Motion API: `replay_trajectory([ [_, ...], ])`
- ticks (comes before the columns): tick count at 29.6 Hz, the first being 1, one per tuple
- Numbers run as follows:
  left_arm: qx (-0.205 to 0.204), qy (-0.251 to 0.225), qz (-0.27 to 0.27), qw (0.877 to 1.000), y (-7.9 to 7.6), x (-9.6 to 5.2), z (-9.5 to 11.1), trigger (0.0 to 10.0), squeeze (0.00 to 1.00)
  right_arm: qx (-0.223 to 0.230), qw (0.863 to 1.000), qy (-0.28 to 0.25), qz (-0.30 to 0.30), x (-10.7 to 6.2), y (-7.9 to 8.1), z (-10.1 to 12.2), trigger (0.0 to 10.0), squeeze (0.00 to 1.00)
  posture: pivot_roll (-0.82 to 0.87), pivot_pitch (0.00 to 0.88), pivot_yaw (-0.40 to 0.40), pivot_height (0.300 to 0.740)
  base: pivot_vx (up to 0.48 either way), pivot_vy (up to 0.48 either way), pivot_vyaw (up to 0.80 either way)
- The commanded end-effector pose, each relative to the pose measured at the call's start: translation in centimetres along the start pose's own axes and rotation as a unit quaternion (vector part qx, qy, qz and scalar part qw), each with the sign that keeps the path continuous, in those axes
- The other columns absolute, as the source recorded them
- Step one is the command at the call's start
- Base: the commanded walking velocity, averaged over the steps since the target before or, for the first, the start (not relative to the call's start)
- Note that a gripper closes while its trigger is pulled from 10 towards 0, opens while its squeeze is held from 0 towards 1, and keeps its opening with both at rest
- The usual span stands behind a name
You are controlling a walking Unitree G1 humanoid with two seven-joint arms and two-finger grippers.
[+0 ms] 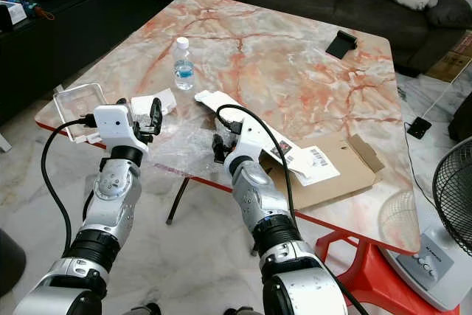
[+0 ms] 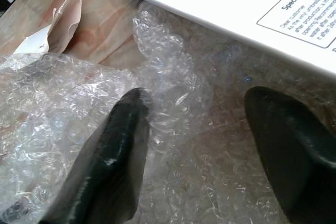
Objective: Picking trash to rubbish bin
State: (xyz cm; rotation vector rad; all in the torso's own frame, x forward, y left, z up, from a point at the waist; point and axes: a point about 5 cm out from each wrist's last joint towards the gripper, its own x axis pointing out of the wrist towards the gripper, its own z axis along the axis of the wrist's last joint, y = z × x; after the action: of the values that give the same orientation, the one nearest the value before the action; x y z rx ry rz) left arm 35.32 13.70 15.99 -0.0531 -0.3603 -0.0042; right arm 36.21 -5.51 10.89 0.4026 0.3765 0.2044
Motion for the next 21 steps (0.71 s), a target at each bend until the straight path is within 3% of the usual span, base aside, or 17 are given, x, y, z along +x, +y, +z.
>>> replay_trajectory([
  [1, 0.006, 0.002, -0.008, 1.0, -0.42, -0.02, 0.02, 10.0, 0.0, 0.025, 0.997, 0.0, 0.077, 0.31, 6.22, 0.22, 0.0, 0.0, -0.07, 0.109, -0.135, 0.74, 0.0, 0.0, 0.0],
  [21, 0.006, 0.002, -0.008, 1.0, -0.42, -0.02, 0.02, 10.0, 0.0, 0.025, 0.997, 0.0, 0.077, 0.31, 6.22, 0.22, 0.0, 0.0, -0.07, 0.109, -0.135, 0.74, 0.0, 0.0, 0.0],
])
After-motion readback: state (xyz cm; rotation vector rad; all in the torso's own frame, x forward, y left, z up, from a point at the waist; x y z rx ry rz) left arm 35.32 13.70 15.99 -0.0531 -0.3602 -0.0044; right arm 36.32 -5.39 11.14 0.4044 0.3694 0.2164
